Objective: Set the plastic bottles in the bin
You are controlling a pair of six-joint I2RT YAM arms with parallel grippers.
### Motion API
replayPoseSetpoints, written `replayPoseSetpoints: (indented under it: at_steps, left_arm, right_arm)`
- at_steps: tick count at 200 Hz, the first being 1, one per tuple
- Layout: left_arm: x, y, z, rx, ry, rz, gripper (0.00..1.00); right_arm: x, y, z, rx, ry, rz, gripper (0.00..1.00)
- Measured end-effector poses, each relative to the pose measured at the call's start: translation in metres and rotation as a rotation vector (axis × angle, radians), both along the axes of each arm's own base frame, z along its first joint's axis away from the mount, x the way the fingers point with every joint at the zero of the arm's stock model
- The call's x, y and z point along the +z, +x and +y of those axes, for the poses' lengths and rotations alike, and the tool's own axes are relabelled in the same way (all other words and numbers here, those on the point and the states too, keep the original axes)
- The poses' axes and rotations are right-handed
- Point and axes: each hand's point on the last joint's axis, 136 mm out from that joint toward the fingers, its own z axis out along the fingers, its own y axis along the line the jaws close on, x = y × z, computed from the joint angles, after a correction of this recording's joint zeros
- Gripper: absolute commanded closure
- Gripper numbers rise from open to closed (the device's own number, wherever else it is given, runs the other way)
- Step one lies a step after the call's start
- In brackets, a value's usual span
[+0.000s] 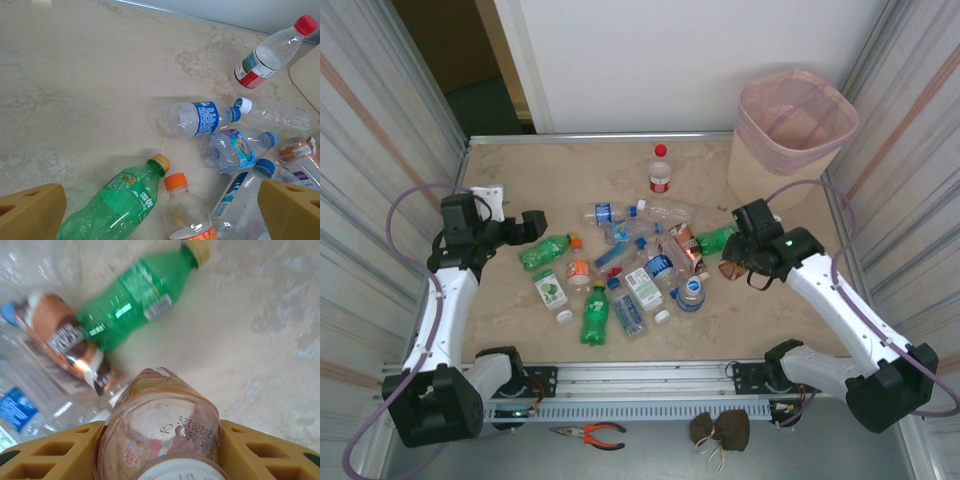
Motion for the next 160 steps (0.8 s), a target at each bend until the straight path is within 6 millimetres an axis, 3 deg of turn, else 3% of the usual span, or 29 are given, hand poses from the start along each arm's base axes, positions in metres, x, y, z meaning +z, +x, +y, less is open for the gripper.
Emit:
replayPoseSetpoints:
  at_steps: [44,72,124,160]
  left_arm:
    - [0.000,0.000,0.000,0.000,0.000,0.000,0.01]
    - [0.000,0.000,0.000,0.000,0.000,0.001,0.01]
    - [0.000,0.000,0.000,0.000,0.000,0.000,0.01]
    - [0.001,0.000,-0.001,-0.006,-0.004,-0.007,0.01]
  right_arm:
    - [0.083,0.036,-0.025,-0.037,0.016,-0.168,0.46]
    - [0.136,0.066,-0.029,-0.016,0.022,-0.277,0.47]
    - [0.202,0.124,-0.034,0.021,0.014,-0.410,0.48]
    - [0.248,0.154,-0.062,-0.017,-0.011,-0.517,0.50]
